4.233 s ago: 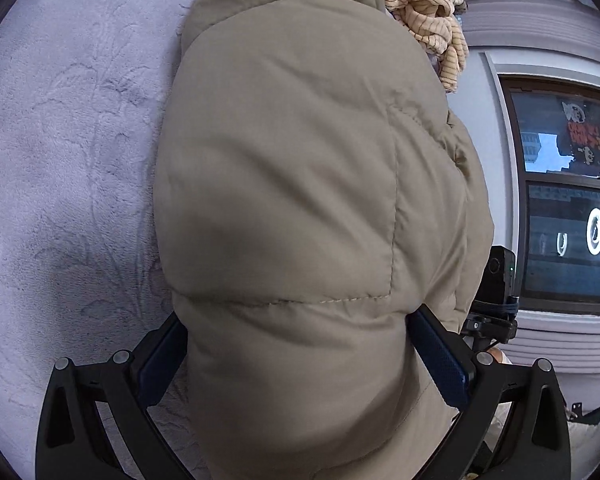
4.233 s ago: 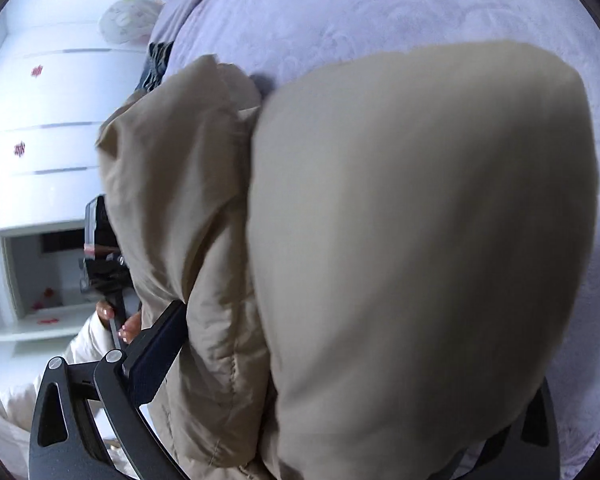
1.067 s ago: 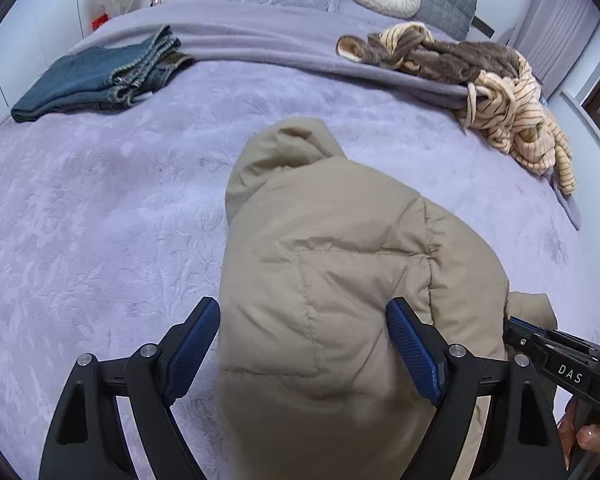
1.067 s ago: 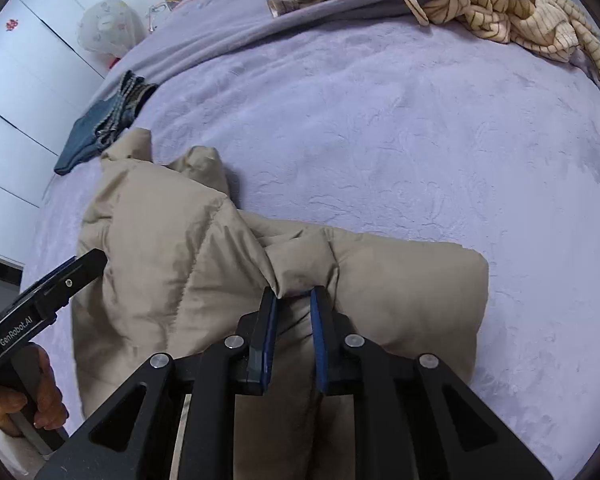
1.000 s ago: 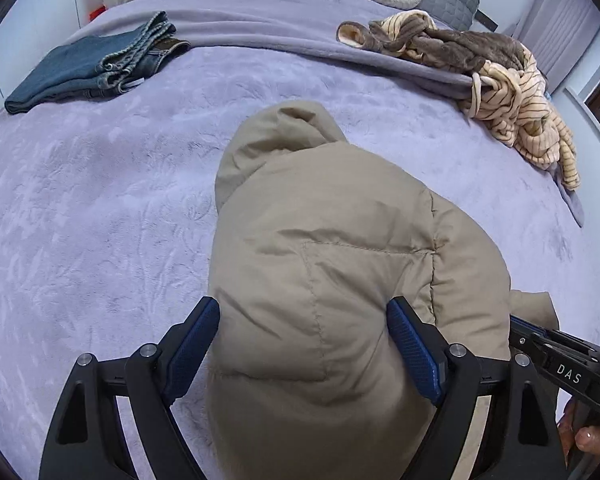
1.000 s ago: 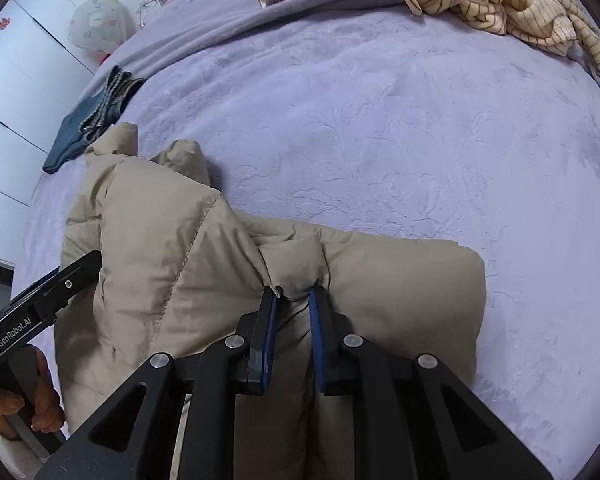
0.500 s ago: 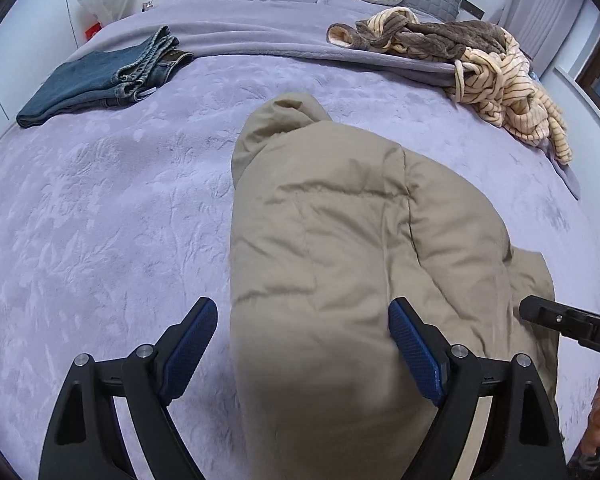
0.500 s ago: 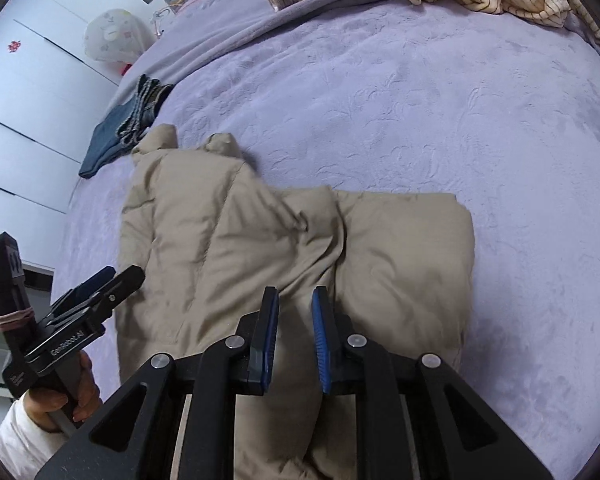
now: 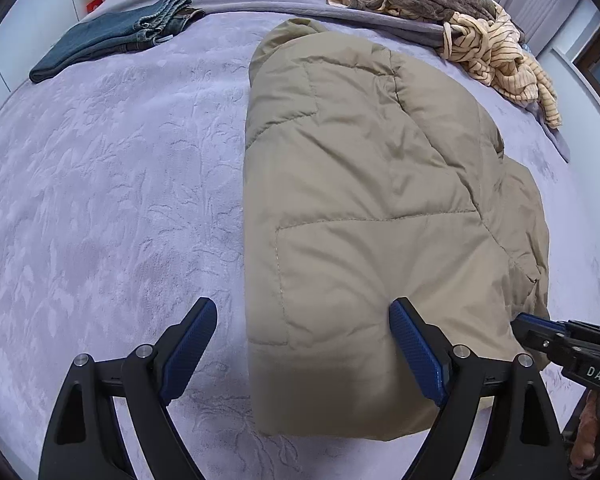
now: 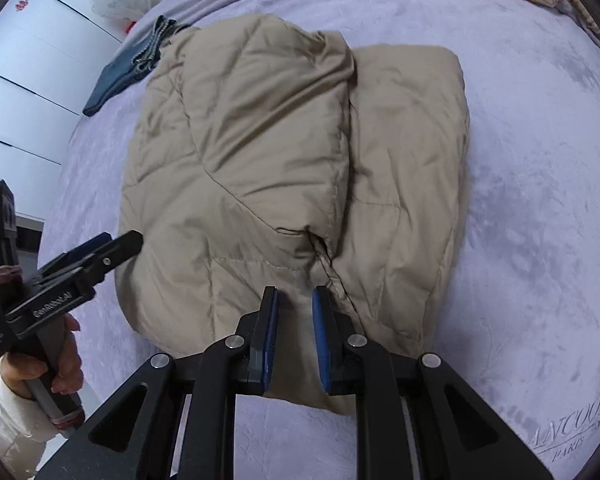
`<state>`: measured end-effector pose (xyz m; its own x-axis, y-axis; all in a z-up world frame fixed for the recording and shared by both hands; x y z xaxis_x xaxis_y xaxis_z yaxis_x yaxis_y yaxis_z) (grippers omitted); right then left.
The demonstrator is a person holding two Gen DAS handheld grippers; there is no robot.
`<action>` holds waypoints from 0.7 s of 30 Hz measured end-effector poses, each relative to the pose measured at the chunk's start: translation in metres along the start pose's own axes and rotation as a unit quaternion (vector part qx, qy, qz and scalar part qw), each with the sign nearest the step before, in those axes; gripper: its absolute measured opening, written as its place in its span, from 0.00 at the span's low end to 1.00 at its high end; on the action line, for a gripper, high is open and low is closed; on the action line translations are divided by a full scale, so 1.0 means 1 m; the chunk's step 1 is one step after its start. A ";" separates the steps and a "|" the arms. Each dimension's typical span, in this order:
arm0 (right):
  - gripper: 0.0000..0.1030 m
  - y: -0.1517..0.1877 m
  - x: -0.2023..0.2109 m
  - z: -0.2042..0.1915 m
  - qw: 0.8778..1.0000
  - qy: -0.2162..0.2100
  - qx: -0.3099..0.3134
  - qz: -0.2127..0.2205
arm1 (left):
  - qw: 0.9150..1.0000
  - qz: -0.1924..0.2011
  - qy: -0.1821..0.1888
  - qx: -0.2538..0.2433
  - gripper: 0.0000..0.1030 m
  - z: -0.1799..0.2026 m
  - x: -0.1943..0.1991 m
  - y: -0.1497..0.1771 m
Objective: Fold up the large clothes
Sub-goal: 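Open both tools and pull them back from the folded jacket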
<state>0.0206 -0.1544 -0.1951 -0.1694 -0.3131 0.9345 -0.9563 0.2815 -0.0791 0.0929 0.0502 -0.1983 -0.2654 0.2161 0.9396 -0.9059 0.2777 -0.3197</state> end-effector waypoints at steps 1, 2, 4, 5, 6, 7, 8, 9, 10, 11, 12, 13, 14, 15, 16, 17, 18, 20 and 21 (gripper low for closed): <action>0.19 0.002 -0.003 0.002 1.000 0.000 -0.007 -0.003 | 1.000 -0.002 0.001 -0.001 0.87 0.000 0.001 0.000; 0.19 0.004 -0.004 0.005 1.000 0.000 -0.019 -0.005 | 1.000 -0.003 0.002 -0.002 0.87 0.001 0.002 0.002; 0.19 0.004 -0.005 0.006 1.000 0.001 -0.028 -0.004 | 1.000 -0.004 0.000 -0.004 0.87 0.001 0.006 0.004; 0.19 0.004 -0.006 0.005 1.000 0.004 -0.028 -0.003 | 1.000 -0.005 -0.001 -0.006 0.87 0.002 0.007 0.005; 0.19 0.005 -0.006 0.006 1.000 0.007 -0.029 -0.002 | 1.000 -0.006 -0.002 -0.009 0.87 0.002 0.009 0.007; 0.19 0.004 -0.007 0.006 0.999 0.009 -0.033 0.000 | 1.000 -0.007 -0.004 -0.010 0.87 0.002 0.011 0.008; 0.19 0.004 -0.007 0.007 0.999 0.011 -0.036 0.001 | 1.000 -0.008 -0.005 -0.011 0.89 0.002 0.012 0.008; 0.19 0.004 -0.006 0.007 0.999 0.013 -0.039 0.003 | 1.000 -0.011 -0.010 -0.011 1.00 0.001 0.013 0.009; 0.19 0.004 -0.006 0.007 0.999 0.015 -0.041 0.005 | 1.000 -0.010 -0.013 -0.013 1.00 0.001 0.016 0.011; 0.19 0.004 -0.006 0.007 0.999 0.017 -0.043 0.007 | 1.000 -0.010 -0.013 -0.015 1.00 0.000 0.018 0.012; 0.19 0.004 -0.006 0.006 0.999 0.018 -0.046 0.009 | 1.000 -0.010 -0.013 -0.017 1.00 -0.001 0.020 0.014; 0.19 0.005 -0.006 0.006 0.999 0.019 -0.049 0.010 | 1.000 -0.010 -0.014 -0.017 1.00 -0.002 0.021 0.015; 0.19 0.007 -0.006 0.006 0.998 0.021 -0.051 0.012 | 1.000 -0.011 -0.015 -0.017 1.00 -0.003 0.022 0.016; 0.19 0.008 -0.006 0.005 0.998 0.023 -0.054 0.014 | 1.000 -0.014 -0.019 -0.016 1.00 -0.004 0.023 0.017; 0.19 0.009 -0.006 0.003 0.998 0.025 -0.055 0.016 | 0.999 -0.016 -0.025 -0.015 1.00 -0.006 0.024 0.019; 0.19 0.010 -0.006 0.002 0.998 0.027 -0.057 0.017 | 0.999 -0.017 -0.025 -0.013 1.00 -0.007 0.025 0.020; 0.19 0.012 -0.005 0.002 0.998 0.029 -0.059 0.019 | 1.000 -0.016 -0.018 -0.009 1.00 -0.008 0.026 0.020; 0.21 0.018 0.000 0.004 0.997 0.031 -0.063 0.020 | 1.000 -0.016 -0.015 -0.004 1.00 -0.011 0.027 0.022; 0.22 0.020 0.001 0.004 0.997 0.032 -0.066 0.019 | 1.000 -0.017 -0.020 -0.004 1.00 -0.014 0.027 0.022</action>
<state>-0.0001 -0.1526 -0.1970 -0.1861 -0.2420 0.9523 -0.9090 0.4103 -0.0734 0.0700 0.0749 -0.1817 -0.2472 0.1679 0.9543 -0.9122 0.2919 -0.2877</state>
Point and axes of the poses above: each gripper's, at about its wrist camera, not at the fingertips, and x roughly against the way its jaws point, z to its right, y to its underside, the point moved 7 cm from there along -x, roughly the way its jaws point, and after that the axes turned 8 degrees about -x, right-handed, at the moved point
